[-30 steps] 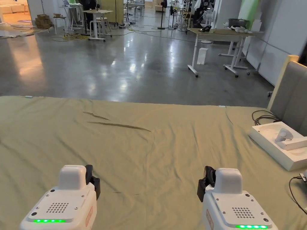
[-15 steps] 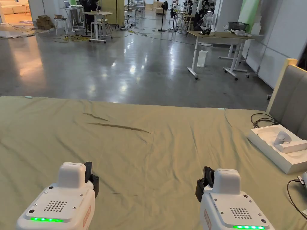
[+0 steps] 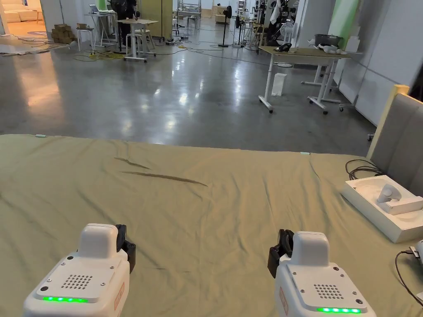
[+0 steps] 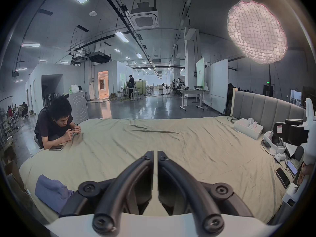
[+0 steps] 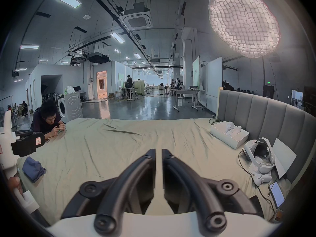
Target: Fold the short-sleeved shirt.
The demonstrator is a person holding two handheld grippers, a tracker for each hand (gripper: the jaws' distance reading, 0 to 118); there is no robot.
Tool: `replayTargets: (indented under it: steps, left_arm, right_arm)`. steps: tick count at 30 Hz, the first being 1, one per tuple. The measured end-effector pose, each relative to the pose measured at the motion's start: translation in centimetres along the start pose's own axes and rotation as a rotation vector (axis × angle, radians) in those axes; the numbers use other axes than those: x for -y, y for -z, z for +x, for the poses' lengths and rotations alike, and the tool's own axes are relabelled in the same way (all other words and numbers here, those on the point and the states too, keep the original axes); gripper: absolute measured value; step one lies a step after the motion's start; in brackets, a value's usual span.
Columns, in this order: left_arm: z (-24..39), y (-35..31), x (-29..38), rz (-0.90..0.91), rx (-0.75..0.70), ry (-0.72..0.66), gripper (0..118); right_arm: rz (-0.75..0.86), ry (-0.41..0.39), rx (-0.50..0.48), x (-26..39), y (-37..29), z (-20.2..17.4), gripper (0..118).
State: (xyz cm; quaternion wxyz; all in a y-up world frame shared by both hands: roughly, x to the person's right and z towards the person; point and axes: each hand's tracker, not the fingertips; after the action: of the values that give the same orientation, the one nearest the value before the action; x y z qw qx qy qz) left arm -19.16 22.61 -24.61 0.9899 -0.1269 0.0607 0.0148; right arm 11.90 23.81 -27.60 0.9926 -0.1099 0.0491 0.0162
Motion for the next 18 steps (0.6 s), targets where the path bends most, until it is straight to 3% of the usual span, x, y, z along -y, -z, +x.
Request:
replayTargets:
  steps: [3,4,7,9,11,18]
  left_arm:
    - [-0.15,0.31,-0.25,-0.014,-0.002,0.002,48]
    - [-0.20,0.40,-0.29,-0.018,0.002,-0.003,63]
    - [-0.39,0.33,-0.24,-0.010,0.005,-0.021,65]
    - [-0.49,0.33,-0.23,-0.007,-0.006,-0.025,81]
    - [-0.60,0.28,-0.26,0.003,-0.014,-0.033,83]
    - [-0.97,-0.12,-0.66,0.035,-0.018,-0.039,83]
  right_arm:
    - [0.000,-0.007,-0.008,-0.13,0.12,-0.27,44]
    - [-0.001,-0.009,-0.011,-0.13,0.20,-0.24,64]
    - [0.005,-0.015,-0.002,-0.07,0.20,-0.54,86]
    - [0.017,-0.015,0.013,-0.06,0.09,-0.56,96]
    - [0.017,-0.004,0.017,-0.10,0.07,-0.53,109]
    - [0.059,0.008,0.022,-0.08,-0.29,-0.20,114]
